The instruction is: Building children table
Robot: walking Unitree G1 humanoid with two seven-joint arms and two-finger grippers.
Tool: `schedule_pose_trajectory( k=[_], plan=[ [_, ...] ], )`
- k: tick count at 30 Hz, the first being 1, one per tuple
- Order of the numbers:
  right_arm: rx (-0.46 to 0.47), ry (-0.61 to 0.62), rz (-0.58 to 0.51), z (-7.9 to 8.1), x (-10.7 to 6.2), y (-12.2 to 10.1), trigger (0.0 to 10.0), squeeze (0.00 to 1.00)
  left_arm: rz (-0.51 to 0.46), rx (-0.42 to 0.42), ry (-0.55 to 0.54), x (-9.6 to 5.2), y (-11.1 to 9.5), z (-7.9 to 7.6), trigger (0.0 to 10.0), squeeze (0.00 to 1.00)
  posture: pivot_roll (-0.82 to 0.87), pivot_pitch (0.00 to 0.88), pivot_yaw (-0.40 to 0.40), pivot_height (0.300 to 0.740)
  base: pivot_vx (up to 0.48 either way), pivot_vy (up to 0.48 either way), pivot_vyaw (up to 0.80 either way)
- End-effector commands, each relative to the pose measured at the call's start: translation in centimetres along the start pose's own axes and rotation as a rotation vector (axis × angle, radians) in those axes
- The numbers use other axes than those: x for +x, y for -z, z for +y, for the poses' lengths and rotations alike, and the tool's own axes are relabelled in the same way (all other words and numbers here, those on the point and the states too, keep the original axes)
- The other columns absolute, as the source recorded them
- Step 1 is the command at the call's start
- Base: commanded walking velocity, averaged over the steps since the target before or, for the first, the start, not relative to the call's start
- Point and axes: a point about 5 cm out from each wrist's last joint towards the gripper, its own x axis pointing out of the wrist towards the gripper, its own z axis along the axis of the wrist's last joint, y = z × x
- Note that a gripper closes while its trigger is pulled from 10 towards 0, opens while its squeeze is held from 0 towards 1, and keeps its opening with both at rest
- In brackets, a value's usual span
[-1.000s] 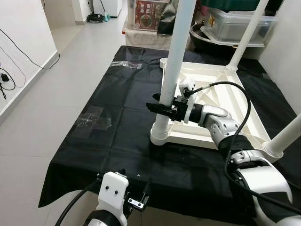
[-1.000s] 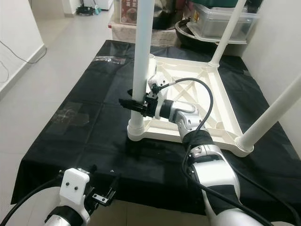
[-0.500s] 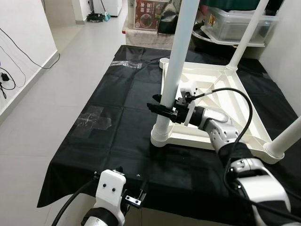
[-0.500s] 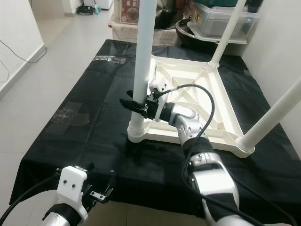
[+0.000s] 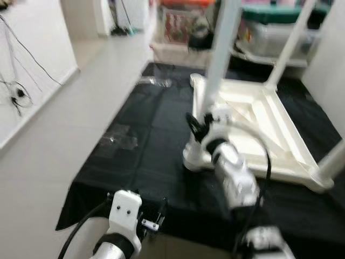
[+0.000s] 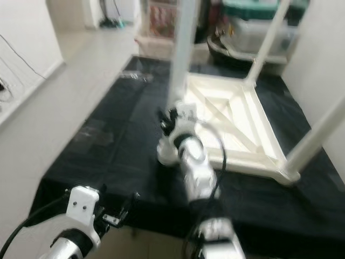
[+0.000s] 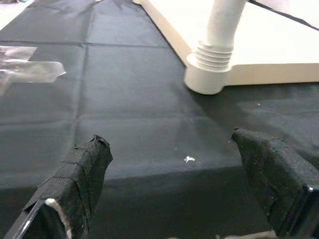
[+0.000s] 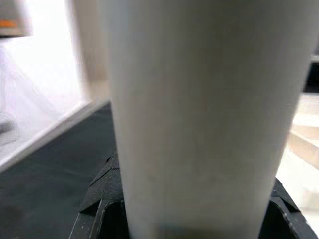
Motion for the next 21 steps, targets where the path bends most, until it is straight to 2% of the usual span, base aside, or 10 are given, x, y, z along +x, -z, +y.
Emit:
schedule_pose_trajectory(
  k=[1,2,4,5,6,9,10,12,13,21],
  plan=[
    [-0.009,0.168,0.143,-2.8,-1.0,2.9,0.0,0.0,0.009,-0.006,0.001,0.1,0.3,0.0,10.0,0.0,0.11,0.059,-0.074,0.74,0.0,0.0,0.0],
    [-0.009,0.168,0.143,-2.8,-1.0,2.9,0.0,0.0,0.009,-0.006,0.001,0.1,0.3,0.0,10.0,0.0,0.11,0.059,-0.074,0.74,0.0,0.0,0.0],
    [0.066,0.397,0.128,-0.8,-2.0,2.3,0.0,0.0,0.007,-0.001,0.0,0.4,0.5,0.1,10.0,0.0,0.11,0.036,-0.072,0.74,0.0,0.0,0.0],
    [0.066,0.397,0.128,-0.8,-2.0,2.3,0.0,0.0,0.007,-0.001,0.0,0.4,0.5,0.1,10.0,0.0,0.11,0.036,-0.072,0.74,0.0,0.0,0.0],
    [0.116,0.45,0.14,0.5,-2.3,2.3,0.0,0.0,0.007,0.002,0.0,0.6,0.5,0.2,10.0,0.0,0.11,0.03,-0.072,0.74,0.0,0.0,0.0],
    [0.152,0.475,0.148,1.7,-2.5,2.3,0.0,0.0,0.006,0.004,0.0,0.7,0.6,0.2,10.0,0.0,0.12,0.025,-0.073,0.74,0.0,0.0,0.0],
    [0.175,0.452,0.158,2.8,-2.4,2.5,2.1,0.0,0.007,0.007,0.002,0.7,0.7,0.3,10.0,0.0,0.12,0.021,-0.076,0.74,0.0,0.0,0.0],
    [0.18,0.451,0.172,3.5,-2.7,2.4,2.1,0.0,0.006,0.009,0.002,0.8,0.7,0.3,10.0,0.0,0.12,0.021,-0.076,0.74,0.0,0.0,0.0],
    [0.178,0.403,0.183,4.2,-2.8,2.4,10.0,0.0,0.006,0.01,0.003,0.8,0.8,0.4,10.0,0.0,0.12,0.02,-0.076,0.74,0.0,0.0,0.0],
    [0.146,0.273,0.196,4.7,-3.0,2.6,10.0,0.0,0.008,0.013,0.003,0.9,1.0,0.6,10.0,0.0,0.11,0.008,-0.073,0.74,0.0,0.0,0.0]
  ],
)
